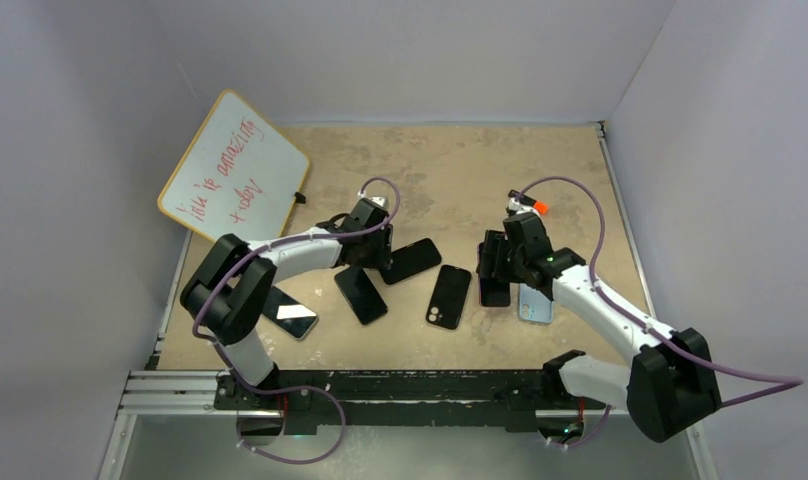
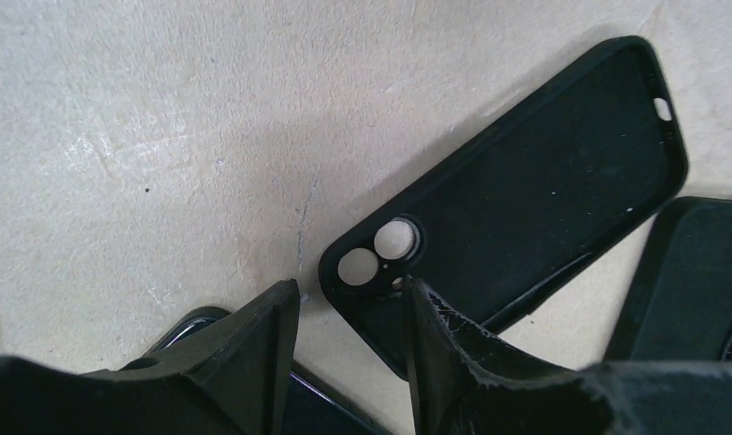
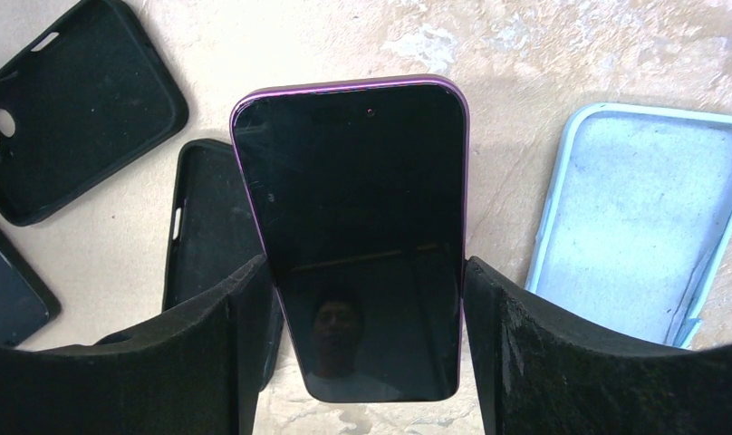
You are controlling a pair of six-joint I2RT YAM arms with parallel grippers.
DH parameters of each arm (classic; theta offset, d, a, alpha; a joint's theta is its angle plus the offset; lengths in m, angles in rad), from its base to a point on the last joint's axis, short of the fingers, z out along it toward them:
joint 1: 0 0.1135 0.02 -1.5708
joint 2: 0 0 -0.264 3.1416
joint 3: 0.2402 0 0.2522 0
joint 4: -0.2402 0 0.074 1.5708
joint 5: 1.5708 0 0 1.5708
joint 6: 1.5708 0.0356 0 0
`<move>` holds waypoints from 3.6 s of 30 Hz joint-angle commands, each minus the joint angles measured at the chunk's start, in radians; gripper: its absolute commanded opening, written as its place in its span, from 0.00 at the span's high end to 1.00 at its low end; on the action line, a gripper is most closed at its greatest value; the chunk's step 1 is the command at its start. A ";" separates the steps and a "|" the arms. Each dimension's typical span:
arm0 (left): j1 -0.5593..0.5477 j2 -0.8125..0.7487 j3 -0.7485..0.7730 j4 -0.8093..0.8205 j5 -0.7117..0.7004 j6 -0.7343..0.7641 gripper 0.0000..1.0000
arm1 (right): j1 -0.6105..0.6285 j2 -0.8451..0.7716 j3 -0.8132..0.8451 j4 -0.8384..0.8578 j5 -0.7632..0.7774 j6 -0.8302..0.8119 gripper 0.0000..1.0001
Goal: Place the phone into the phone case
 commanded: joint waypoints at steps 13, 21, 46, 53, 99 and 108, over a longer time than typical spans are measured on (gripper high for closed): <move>0.002 0.105 0.108 -0.023 0.070 0.196 0.95 | 0.004 -0.107 0.021 0.027 -0.084 -0.060 0.54; 0.002 0.132 0.202 -0.095 0.102 0.486 1.00 | 0.012 -0.133 0.013 0.106 -0.185 -0.066 0.56; 0.115 -0.158 0.404 -0.242 0.044 0.361 0.14 | 0.094 -0.110 0.038 0.269 -0.176 -0.157 0.60; 0.115 -0.626 0.106 -0.168 -0.055 0.331 0.08 | 0.174 -0.032 0.073 0.417 -0.161 -0.311 0.59; 0.115 -1.079 -0.198 -0.269 -0.169 0.286 0.04 | 0.147 0.490 0.182 0.600 -0.820 -0.946 0.55; 0.113 -1.071 -0.199 -0.270 -0.170 0.289 0.04 | 0.129 0.490 0.153 0.630 -0.819 -0.930 0.55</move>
